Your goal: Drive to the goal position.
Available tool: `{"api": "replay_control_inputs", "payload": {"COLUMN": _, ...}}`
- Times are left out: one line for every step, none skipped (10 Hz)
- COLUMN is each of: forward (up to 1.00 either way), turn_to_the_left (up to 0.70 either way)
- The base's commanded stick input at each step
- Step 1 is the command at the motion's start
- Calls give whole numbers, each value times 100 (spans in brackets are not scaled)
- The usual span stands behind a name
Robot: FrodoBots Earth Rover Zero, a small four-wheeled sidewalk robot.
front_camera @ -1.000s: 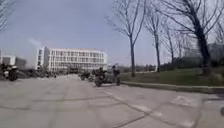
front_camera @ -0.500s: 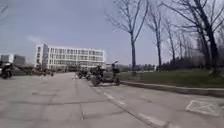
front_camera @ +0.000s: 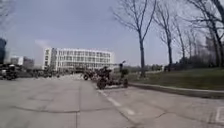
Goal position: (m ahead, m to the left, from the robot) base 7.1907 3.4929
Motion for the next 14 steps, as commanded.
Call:
{"api": "replay_control_inputs", "payload": {"forward": 100, "turn_to_the_left": 40}}
{"api": "replay_control_inputs", "payload": {"forward": 100, "turn_to_the_left": 40}}
{"api": "replay_control_inputs", "payload": {"forward": 100, "turn_to_the_left": 40}}
{"api": "replay_control_inputs", "payload": {"forward": 100, "turn_to_the_left": 40}}
{"api": "replay_control_inputs", "payload": {"forward": 100, "turn_to_the_left": 40}}
{"api": "replay_control_inputs", "payload": {"forward": 100, "turn_to_the_left": 40}}
{"api": "replay_control_inputs", "payload": {"forward": 100, "turn_to_the_left": 40}}
{"api": "replay_control_inputs", "payload": {"forward": 100, "turn_to_the_left": 40}}
{"api": "replay_control_inputs", "payload": {"forward": 100, "turn_to_the_left": 40}}
{"api": "replay_control_inputs", "payload": {"forward": 100, "turn_to_the_left": 38}}
{"api": "replay_control_inputs", "payload": {"forward": 100, "turn_to_the_left": 1}}
{"api": "replay_control_inputs", "payload": {"forward": 100, "turn_to_the_left": 0}}
{"api": "replay_control_inputs", "payload": {"forward": 100, "turn_to_the_left": 0}}
{"api": "replay_control_inputs", "payload": {"forward": 100, "turn_to_the_left": 0}}
